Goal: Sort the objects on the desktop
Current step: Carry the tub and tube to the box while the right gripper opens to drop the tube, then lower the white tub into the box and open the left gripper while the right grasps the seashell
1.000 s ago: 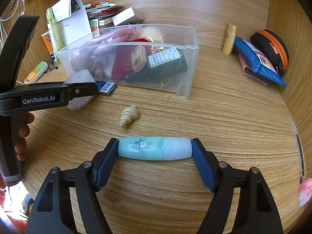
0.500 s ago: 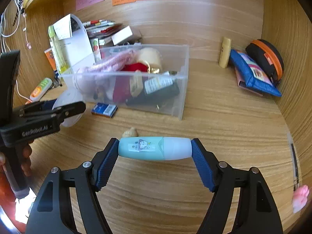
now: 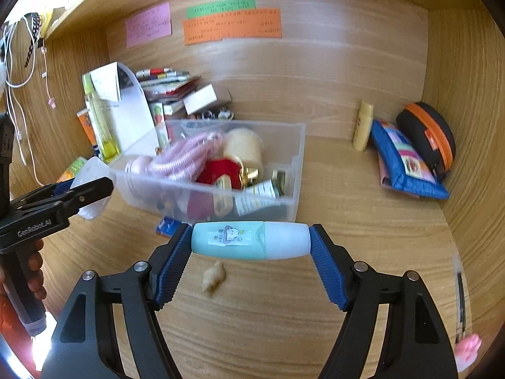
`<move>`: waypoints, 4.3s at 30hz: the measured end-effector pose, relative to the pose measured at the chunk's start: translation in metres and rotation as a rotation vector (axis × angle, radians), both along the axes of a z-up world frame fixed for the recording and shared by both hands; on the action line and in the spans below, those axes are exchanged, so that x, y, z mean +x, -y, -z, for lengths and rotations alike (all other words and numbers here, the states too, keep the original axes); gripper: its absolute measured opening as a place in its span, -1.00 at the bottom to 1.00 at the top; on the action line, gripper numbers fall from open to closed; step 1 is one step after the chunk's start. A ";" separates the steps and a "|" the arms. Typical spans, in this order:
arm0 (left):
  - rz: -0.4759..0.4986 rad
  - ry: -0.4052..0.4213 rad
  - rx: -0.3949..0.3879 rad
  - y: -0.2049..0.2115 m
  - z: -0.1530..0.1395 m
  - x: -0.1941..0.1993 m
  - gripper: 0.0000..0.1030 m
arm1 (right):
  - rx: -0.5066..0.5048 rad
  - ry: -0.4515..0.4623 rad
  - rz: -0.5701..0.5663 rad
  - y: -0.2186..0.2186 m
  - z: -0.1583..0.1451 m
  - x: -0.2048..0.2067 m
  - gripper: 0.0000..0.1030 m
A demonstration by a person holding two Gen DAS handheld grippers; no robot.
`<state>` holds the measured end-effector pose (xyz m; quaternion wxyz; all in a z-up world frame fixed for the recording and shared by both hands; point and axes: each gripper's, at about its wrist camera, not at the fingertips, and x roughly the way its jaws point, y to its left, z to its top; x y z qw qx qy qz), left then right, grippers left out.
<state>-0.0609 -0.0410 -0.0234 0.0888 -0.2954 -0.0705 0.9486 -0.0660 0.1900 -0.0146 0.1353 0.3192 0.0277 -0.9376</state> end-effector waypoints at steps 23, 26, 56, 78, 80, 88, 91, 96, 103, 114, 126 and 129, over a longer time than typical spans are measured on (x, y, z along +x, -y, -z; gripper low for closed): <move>0.015 -0.050 -0.028 -0.006 -0.028 -0.054 0.15 | -0.033 0.014 -0.064 0.027 -0.007 -0.079 0.39; 0.023 -0.028 -0.005 0.001 -0.020 -0.049 0.15 | -0.037 0.048 -0.055 0.026 0.003 -0.091 0.39; 0.041 0.255 -0.056 -0.009 0.063 -0.010 0.79 | 0.086 0.071 -0.018 0.060 0.014 -0.094 0.54; 0.008 0.204 -0.103 -0.014 0.053 -0.004 0.26 | 0.080 0.019 -0.019 0.033 0.007 -0.036 0.67; 0.002 0.182 -0.091 -0.010 0.043 -0.004 0.26 | 0.101 0.018 -0.027 0.033 0.009 -0.031 0.67; -0.009 0.076 -0.071 0.005 -0.006 -0.020 0.26 | 0.114 0.024 -0.070 0.034 0.022 -0.011 0.66; 0.019 0.046 -0.055 0.007 -0.021 -0.033 0.26 | 0.089 0.058 -0.100 0.033 0.029 -0.008 0.62; 0.047 0.053 -0.038 0.003 -0.026 -0.062 0.26 | 0.079 0.120 -0.121 0.030 0.046 -0.004 0.31; 0.076 0.082 -0.087 -0.018 -0.017 -0.103 0.26 | 0.096 0.166 -0.142 0.032 0.058 -0.005 0.04; 0.083 0.143 -0.076 -0.024 0.003 -0.137 0.26 | 0.140 0.217 -0.200 0.046 0.070 -0.010 -0.31; 0.095 0.164 -0.100 -0.028 0.006 -0.144 0.26 | 0.130 0.216 -0.212 0.046 0.069 -0.014 -0.63; 0.098 0.140 -0.122 -0.031 -0.001 -0.133 0.26 | 0.127 0.216 -0.210 0.047 0.068 -0.014 -0.63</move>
